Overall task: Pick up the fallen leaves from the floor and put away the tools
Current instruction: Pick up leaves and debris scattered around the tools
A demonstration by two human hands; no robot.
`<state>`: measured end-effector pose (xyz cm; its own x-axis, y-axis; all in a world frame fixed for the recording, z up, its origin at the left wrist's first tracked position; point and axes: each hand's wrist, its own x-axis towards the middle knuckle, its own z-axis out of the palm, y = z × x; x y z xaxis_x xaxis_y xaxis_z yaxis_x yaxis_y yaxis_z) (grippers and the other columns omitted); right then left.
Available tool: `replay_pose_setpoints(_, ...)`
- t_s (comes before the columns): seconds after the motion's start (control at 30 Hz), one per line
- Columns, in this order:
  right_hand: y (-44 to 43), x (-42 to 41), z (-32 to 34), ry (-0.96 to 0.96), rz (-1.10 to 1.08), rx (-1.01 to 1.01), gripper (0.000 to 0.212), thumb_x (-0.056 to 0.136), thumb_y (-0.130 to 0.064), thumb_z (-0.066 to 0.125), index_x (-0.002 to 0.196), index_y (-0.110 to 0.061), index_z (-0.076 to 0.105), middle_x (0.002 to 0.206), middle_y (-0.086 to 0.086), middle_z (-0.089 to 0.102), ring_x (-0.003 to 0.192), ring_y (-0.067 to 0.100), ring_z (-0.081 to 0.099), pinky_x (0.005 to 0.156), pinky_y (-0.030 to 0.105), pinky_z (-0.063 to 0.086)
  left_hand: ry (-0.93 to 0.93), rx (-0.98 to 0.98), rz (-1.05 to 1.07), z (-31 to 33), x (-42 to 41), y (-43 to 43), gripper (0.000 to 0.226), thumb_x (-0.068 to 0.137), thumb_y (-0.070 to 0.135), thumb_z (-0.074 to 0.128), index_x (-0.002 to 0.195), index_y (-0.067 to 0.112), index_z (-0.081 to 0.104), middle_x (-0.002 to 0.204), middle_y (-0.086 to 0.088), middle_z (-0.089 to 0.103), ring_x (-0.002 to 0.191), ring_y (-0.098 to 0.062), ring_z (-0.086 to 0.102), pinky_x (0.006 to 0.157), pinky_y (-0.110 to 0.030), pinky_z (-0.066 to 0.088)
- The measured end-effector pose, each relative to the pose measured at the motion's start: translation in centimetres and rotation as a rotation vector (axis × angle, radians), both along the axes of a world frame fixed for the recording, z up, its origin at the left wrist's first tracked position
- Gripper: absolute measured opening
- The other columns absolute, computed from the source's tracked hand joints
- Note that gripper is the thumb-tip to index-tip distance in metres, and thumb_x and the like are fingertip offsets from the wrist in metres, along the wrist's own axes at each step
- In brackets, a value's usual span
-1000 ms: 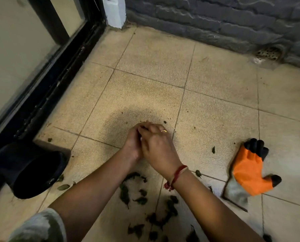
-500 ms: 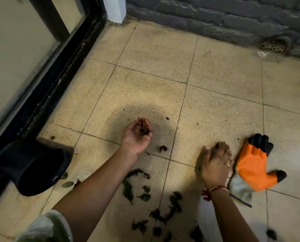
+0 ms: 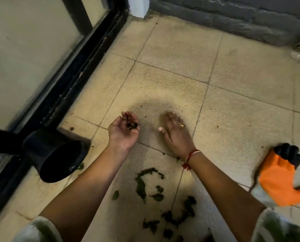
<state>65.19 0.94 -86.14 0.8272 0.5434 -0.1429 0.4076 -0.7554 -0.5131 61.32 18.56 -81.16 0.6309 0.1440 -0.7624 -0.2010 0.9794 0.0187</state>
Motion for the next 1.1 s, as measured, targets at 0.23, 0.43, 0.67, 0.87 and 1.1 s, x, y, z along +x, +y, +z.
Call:
replay_pose_setpoints(0.23, -1.3, -4.1, 0.1, -0.055, -0.092, 0.038, 0.077, 0.089, -0.069, 0.018, 0.150, -0.021, 0.020, 0.158, 0.003, 0.012, 0.145, 0.017, 0.003, 0.118, 0.041, 0.006, 0.010, 0.021, 0.094, -0.2, -1.5, 3.0, 0.035, 0.097, 0.018, 0.036, 0.072, 0.005, 0.058, 0.067, -0.007, 0.058, 0.053, -0.017, 0.059, 0.044, -0.020, 0.050)
replay_pose_setpoints(0.43, 3.5, -2.1, -1.1, -0.147, 0.101, -0.209, 0.079, 0.093, -0.066, 0.012, 0.152, -0.017, 0.000, 0.160, 0.008, 0.000, 0.147, 0.025, -0.005, 0.119, 0.044, -0.004, 0.104, 0.005, 0.105, -0.1, -2.9, 3.6, 0.033, 0.097, 0.013, 0.039, 0.074, 0.000, 0.058, 0.072, -0.008, 0.058, 0.059, -0.019, 0.062, 0.041, -0.024, 0.051)
replay_pose_setpoints(0.67, 9.4, 3.8, -0.9, -0.137, 0.262, -0.142, 0.061, 0.101, -0.045, 0.024, 0.149, -0.008, 0.021, 0.156, 0.012, 0.020, 0.146, 0.026, 0.011, 0.118, 0.036, 0.002, 0.190, -0.073, 0.063, 1.6, -8.5, 4.4, 0.037, 0.096, 0.018, 0.043, 0.069, 0.002, 0.062, 0.062, -0.005, 0.061, 0.053, -0.017, 0.064, 0.043, -0.026, 0.053)
replay_pose_setpoints(0.87, 1.9, 0.3, 1.9, -0.091, 0.623, -0.192, 0.059, 0.102, -0.038, 0.017, 0.139, 0.002, 0.042, 0.144, 0.021, 0.041, 0.132, 0.034, 0.040, 0.111, 0.035, 0.025, 0.240, -0.088, 0.118, 3.4, -13.1, 3.9, 0.030, 0.095, 0.014, 0.044, 0.073, 0.007, 0.062, 0.067, -0.002, 0.062, 0.062, -0.012, 0.063, 0.047, -0.023, 0.055)
replay_pose_setpoints(1.1, -1.7, 3.6, 4.3, -0.239, 1.021, -0.269, 0.037, 0.099, -0.030, 0.035, 0.123, -0.011, 0.057, 0.122, 0.007, 0.054, 0.105, 0.019, 0.056, 0.089, 0.027, 0.049, 0.207, -0.117, 0.117, 3.6, -15.3, 2.5, 0.033, 0.097, 0.019, 0.042, 0.073, 0.008, 0.063, 0.069, -0.005, 0.062, 0.067, -0.013, 0.060, 0.049, -0.023, 0.054)
